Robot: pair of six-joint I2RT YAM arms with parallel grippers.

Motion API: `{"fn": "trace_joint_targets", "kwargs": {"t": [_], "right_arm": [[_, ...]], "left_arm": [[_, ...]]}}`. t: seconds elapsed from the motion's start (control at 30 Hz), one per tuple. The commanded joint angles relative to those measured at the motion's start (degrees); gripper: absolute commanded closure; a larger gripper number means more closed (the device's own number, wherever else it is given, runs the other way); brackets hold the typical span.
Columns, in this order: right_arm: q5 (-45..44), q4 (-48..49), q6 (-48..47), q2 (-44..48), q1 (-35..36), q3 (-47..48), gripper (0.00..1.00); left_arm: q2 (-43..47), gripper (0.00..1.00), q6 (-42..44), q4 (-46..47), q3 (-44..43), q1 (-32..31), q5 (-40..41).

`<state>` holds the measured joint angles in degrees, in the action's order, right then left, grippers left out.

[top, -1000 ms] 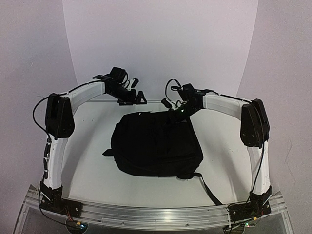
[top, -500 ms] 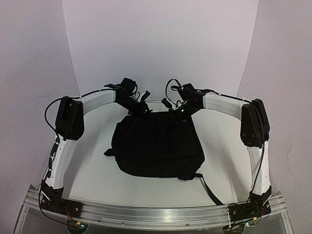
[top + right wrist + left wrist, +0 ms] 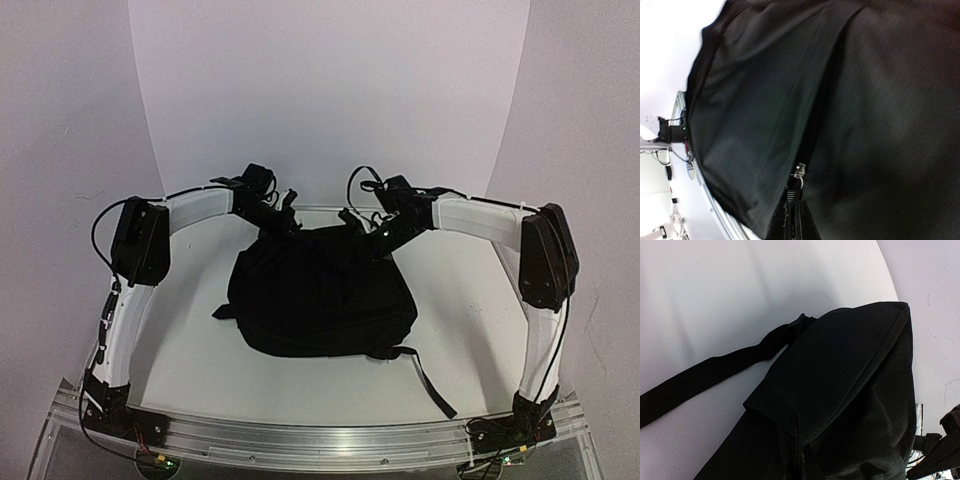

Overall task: Pack the student bag
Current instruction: Zip the student bag at the center of the board.

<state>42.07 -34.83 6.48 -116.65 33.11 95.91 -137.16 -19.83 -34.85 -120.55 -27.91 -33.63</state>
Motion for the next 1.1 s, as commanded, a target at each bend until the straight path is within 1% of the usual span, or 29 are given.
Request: {"fn": "trace_joint_targets", "kwargs": {"t": [0.0,0.1,0.23,0.4,0.53,0.7,0.83,0.97,1.07], "right_arm": [[3.4,-2.4,-0.8,6.1,2.0,-4.1,1.0],[3.1,-3.1,-2.3,7.7,2.5,-8.1,1.0],[0.8,-4.2,-5.5,8.5,2.5,-12.0,1.0],[-2.8,-5.4,-6.0,8.4,2.2,-13.8,1.0],[-4.5,-5.6,-5.0,6.8,-0.3,-12.8,1.0],[-8.8,-5.7,-5.6,4.3,-6.3,-5.8,1.0],[-11.6,-7.0,-7.9,-0.4,-10.8,3.7,1.0],[-13.9,-8.0,-11.5,-5.4,-11.8,12.2,1.0],[-15.0,-8.6,-13.3,-8.7,-12.0,16.6,1.0]], "left_arm": [[3.1,1.0,-3.6,3.4,-0.5,4.4,10.3],[3.3,1.0,-5.4,3.8,0.0,5.5,10.9],[4.0,1.0,-5.6,3.9,0.5,6.5,11.4],[5.8,1.0,-5.3,3.8,2.6,7.7,11.7],[8.1,1.0,-4.7,4.1,5.7,8.0,11.6],[12.0,1.0,-4.5,5.1,11.6,7.9,7.5],[18.0,1.0,-5.1,6.7,20.1,7.9,5.1],[25.3,1.0,-6.4,8.6,30.1,7.5,3.2],[29.7,0.96,-7.1,8.0,36.1,6.1,2.6]]}}
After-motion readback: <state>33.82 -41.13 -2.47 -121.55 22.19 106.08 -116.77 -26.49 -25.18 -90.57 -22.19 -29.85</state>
